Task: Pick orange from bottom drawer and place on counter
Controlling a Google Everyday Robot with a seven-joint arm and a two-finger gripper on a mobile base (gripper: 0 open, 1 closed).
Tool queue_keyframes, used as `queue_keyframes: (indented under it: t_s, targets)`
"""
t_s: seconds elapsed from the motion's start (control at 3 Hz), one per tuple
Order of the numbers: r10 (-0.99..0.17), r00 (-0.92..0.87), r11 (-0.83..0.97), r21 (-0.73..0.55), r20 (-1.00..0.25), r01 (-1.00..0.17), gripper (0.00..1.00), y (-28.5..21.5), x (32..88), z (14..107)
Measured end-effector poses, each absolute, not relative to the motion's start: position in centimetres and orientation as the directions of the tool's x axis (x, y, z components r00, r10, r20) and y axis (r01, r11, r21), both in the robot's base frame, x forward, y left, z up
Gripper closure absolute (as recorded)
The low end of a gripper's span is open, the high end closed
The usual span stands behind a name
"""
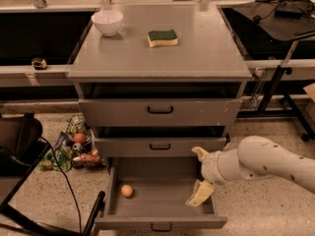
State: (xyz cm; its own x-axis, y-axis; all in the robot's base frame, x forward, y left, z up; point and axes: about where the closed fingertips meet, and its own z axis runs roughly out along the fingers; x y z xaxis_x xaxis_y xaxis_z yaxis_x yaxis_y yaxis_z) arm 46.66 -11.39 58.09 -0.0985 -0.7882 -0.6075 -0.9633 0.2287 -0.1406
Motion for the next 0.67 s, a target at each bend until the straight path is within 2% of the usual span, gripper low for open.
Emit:
queue_keyframes:
  t_s: [0.67]
  targets:
    - [-0.726, -0.033, 0.16, -0.122, -0.687, -0.98, 0.0, -4.8, 48.8, 47.8]
